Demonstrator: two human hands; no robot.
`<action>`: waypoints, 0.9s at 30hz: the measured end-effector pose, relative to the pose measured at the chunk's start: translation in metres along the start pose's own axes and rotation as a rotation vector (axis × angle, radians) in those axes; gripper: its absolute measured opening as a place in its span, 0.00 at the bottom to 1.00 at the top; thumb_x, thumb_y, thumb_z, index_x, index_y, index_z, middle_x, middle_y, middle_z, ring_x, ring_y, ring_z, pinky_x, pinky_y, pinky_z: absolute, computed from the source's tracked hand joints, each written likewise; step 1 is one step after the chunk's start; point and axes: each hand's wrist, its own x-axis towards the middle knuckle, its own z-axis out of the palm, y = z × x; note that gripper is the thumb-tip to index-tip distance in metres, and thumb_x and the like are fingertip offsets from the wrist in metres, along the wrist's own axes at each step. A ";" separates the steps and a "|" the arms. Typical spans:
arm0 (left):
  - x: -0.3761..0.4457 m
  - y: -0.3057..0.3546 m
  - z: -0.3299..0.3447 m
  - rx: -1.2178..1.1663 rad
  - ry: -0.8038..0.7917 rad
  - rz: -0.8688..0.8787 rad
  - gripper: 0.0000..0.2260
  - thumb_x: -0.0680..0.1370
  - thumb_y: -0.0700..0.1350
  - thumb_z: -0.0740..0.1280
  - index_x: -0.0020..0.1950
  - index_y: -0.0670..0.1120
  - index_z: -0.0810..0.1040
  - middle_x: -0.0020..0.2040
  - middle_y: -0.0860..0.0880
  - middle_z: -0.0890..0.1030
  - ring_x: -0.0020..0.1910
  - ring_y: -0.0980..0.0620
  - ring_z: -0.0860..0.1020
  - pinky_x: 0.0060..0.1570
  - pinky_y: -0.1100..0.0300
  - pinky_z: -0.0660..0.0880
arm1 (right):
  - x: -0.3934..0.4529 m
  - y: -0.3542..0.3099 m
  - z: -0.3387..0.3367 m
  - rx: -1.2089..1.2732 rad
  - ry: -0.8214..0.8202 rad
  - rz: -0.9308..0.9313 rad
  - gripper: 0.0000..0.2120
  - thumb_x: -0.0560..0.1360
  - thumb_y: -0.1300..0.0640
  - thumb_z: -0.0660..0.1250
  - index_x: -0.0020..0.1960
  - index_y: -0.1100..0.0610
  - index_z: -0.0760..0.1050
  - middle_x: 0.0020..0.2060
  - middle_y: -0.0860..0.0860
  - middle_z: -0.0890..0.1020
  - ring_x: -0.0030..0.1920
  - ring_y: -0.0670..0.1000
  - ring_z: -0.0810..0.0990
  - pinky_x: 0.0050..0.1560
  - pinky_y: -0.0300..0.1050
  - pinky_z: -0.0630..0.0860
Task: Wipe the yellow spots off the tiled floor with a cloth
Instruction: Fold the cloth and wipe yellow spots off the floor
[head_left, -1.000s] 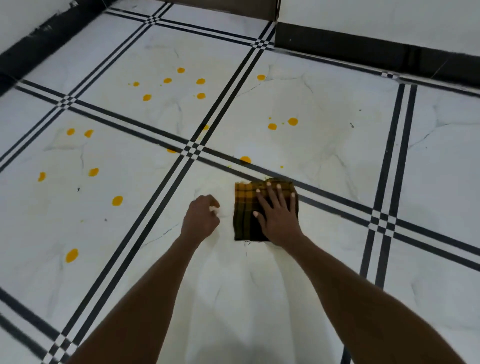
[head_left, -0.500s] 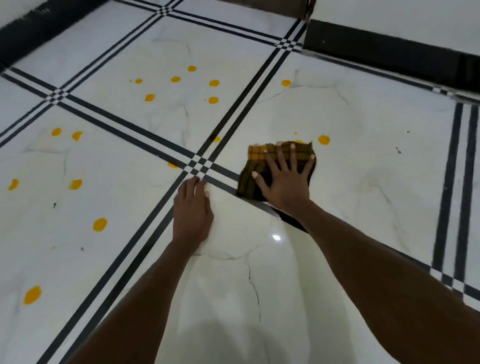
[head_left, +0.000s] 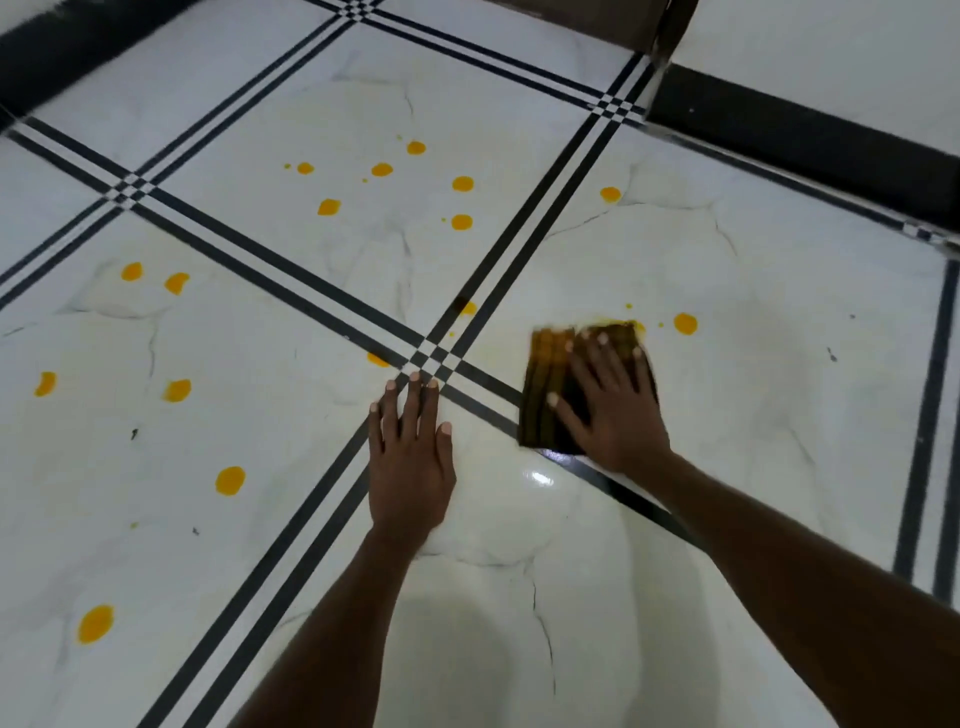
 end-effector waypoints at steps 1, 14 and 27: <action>0.000 -0.001 0.004 0.004 0.030 0.003 0.25 0.88 0.53 0.47 0.85 0.48 0.56 0.86 0.48 0.55 0.86 0.46 0.49 0.83 0.42 0.53 | 0.031 0.002 0.005 -0.001 0.021 0.078 0.36 0.84 0.33 0.48 0.85 0.53 0.57 0.85 0.54 0.57 0.85 0.56 0.52 0.82 0.67 0.50; 0.000 0.002 0.002 0.020 0.050 0.007 0.26 0.88 0.53 0.48 0.85 0.48 0.53 0.86 0.49 0.53 0.86 0.48 0.47 0.83 0.44 0.53 | 0.033 0.075 -0.014 -0.021 -0.011 -0.159 0.34 0.84 0.32 0.45 0.84 0.47 0.59 0.85 0.51 0.58 0.85 0.56 0.54 0.81 0.71 0.51; -0.001 0.003 0.000 0.031 0.094 0.027 0.27 0.86 0.52 0.50 0.85 0.45 0.57 0.85 0.45 0.57 0.86 0.45 0.50 0.83 0.42 0.53 | 0.020 0.119 -0.029 -0.013 -0.028 -0.017 0.34 0.83 0.31 0.43 0.84 0.45 0.57 0.85 0.48 0.55 0.86 0.55 0.51 0.82 0.68 0.49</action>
